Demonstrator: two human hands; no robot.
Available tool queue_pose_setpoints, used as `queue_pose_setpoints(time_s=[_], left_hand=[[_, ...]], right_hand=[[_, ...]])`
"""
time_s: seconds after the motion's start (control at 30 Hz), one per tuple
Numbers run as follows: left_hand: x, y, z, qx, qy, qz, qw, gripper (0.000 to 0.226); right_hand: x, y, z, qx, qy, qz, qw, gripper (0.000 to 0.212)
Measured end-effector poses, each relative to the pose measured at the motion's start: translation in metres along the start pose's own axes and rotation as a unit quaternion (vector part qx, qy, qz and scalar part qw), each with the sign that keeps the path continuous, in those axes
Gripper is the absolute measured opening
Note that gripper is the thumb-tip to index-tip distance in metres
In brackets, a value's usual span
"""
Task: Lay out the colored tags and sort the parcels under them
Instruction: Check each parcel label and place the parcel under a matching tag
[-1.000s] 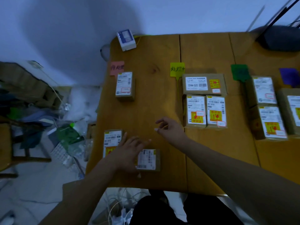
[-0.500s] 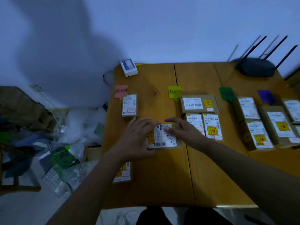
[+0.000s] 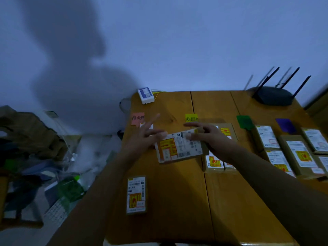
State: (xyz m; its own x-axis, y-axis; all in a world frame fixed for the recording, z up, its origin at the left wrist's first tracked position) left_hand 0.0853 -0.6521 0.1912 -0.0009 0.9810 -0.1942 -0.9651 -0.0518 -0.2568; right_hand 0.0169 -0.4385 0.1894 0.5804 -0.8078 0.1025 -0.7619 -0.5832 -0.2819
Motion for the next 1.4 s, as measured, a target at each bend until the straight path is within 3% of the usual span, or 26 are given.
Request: queue_pose_setpoints(time_s=[0.07, 0.17, 0.3, 0.4, 0.77, 0.97, 1.17, 1.3, 1.4], left_hand=[[0.008, -0.005, 0.002, 0.0, -0.002, -0.034, 0.999, 0.058], [0.008, -0.008, 0.0, -0.01, -0.147, 0.026, 0.989, 0.047], [0.014, -0.009, -0.01, -0.021, -0.296, 0.073, 0.952, 0.045], [0.015, -0.01, -0.008, -0.01, -0.302, 0.081, 0.95, 0.046], [0.013, -0.012, -0.014, -0.011, -0.265, 0.097, 0.959, 0.044], [0.013, -0.005, -0.056, -0.043, -0.194, 0.102, 0.975, 0.041], [-0.019, 0.0, -0.126, -0.089, -0.066, 0.171, 0.979, 0.035], [-0.034, -0.025, -0.19, -0.188, 0.05, 0.232, 0.953, 0.05], [-0.034, -0.048, -0.22, -0.225, 0.162, 0.235, 0.932, 0.064]], right_hand=[[-0.002, 0.004, -0.014, -0.023, 0.008, 0.021, 0.999, 0.075], [-0.009, 0.009, -0.029, -0.054, 0.059, 0.073, 0.994, 0.077], [0.016, 0.008, -0.024, -0.042, 0.066, 0.026, 0.997, 0.086], [0.029, 0.008, -0.028, -0.063, 0.065, 0.006, 0.996, 0.066], [0.027, 0.015, -0.011, -0.029, 0.084, 0.014, 0.996, 0.059], [0.025, 0.033, 0.037, 0.027, 0.091, 0.08, 0.992, 0.055], [0.019, 0.091, 0.106, 0.11, 0.096, 0.154, 0.977, 0.057], [0.012, 0.137, 0.162, 0.172, 0.047, 0.188, 0.966, 0.052], [0.01, 0.171, 0.188, 0.187, 0.034, 0.2, 0.961, 0.042]])
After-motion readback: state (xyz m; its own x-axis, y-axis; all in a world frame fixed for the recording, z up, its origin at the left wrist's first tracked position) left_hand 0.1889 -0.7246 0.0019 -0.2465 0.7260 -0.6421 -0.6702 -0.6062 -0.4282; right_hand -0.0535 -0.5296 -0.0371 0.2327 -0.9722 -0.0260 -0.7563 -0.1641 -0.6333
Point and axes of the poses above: each hand's wrist, its own y-axis towards the middle knuckle, its own x-axis out of the palm, z = x × y, the point moved 9 cm from there along y, towards the middle knuckle, and after that the axes turned 2 degrees about -x, right-handed, at the moved point
